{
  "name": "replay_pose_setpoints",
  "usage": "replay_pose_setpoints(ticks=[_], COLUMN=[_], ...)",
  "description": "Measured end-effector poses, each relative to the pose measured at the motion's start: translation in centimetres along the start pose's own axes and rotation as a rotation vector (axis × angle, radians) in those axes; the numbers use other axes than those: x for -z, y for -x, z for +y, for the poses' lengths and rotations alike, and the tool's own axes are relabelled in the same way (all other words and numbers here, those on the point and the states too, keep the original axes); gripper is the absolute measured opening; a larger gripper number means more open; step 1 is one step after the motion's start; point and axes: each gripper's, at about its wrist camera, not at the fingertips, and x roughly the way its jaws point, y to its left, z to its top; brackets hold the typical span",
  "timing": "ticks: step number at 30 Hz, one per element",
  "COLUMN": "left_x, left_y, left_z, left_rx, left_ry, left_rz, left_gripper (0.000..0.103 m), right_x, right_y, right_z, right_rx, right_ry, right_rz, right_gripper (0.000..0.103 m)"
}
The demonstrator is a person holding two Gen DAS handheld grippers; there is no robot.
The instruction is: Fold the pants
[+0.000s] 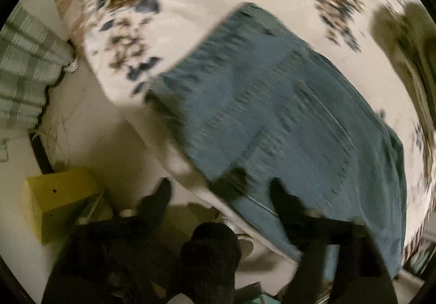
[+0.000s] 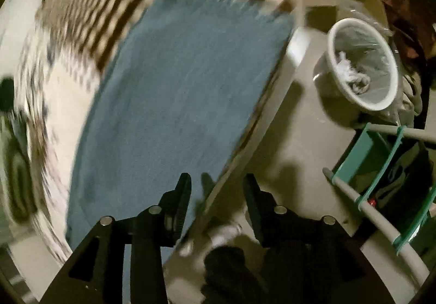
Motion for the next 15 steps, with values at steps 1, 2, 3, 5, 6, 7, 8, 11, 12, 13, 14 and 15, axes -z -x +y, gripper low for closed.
replay_pose_setpoints(ticks=[1, 2, 3, 5, 6, 7, 8, 11, 12, 13, 14, 15], left_x=[0.5, 0.9, 1.3, 2.2, 2.7, 3.5, 4.0, 6.4, 7.3, 8.5, 9.6, 10.3], left_y=[0.2, 0.3, 0.4, 0.6, 0.7, 0.8, 0.8, 0.7, 0.6, 0.6, 0.5, 0.4], left_z=[-1.4, -2.5, -4.1, -7.1, -8.7, -11.1, -12.7, -19.5, -21.8, -24.8, -27.3, -29.2], left_rx=[0.008, 0.010, 0.010, 0.031, 0.037, 0.048, 0.062, 0.116, 0.127, 0.140, 0.141, 0.137], left_ry=[-0.026, -0.052, -0.085, -0.138, -0.168, -0.212, -0.241, -0.357, -0.398, -0.457, -0.510, -0.545], left_rz=[-0.007, -0.010, -0.011, -0.021, -0.023, -0.022, -0.016, 0.019, 0.024, 0.017, 0.009, 0.006], left_gripper=[0.076, 0.076, 0.076, 0.076, 0.076, 0.076, 0.076, 0.076, 0.076, 0.076, 0.076, 0.076], right_x=[-0.7, -1.8, -2.7, -4.9, -5.9, -6.8, -7.5, -9.7, -10.1, -10.2, -10.0, -9.7], right_y=[0.4, 0.9, 1.3, 2.0, 2.2, 2.3, 2.2, 2.3, 2.6, 2.6, 2.4, 2.0], right_z=[-0.3, -0.8, -1.1, -1.4, -1.4, -1.5, -1.2, -0.2, 0.7, 1.6, 3.2, 4.7], right_rx=[0.001, 0.007, 0.007, 0.026, 0.036, 0.043, 0.052, 0.099, 0.079, 0.071, 0.058, 0.011], right_ry=[-0.013, -0.028, -0.037, -0.033, -0.034, -0.040, -0.042, -0.025, 0.004, 0.027, 0.047, 0.051], right_rz=[-0.017, -0.041, -0.062, -0.120, -0.144, -0.164, -0.173, -0.213, -0.217, -0.208, -0.172, -0.122], right_gripper=[0.043, 0.043, 0.043, 0.043, 0.043, 0.043, 0.043, 0.043, 0.043, 0.043, 0.043, 0.043])
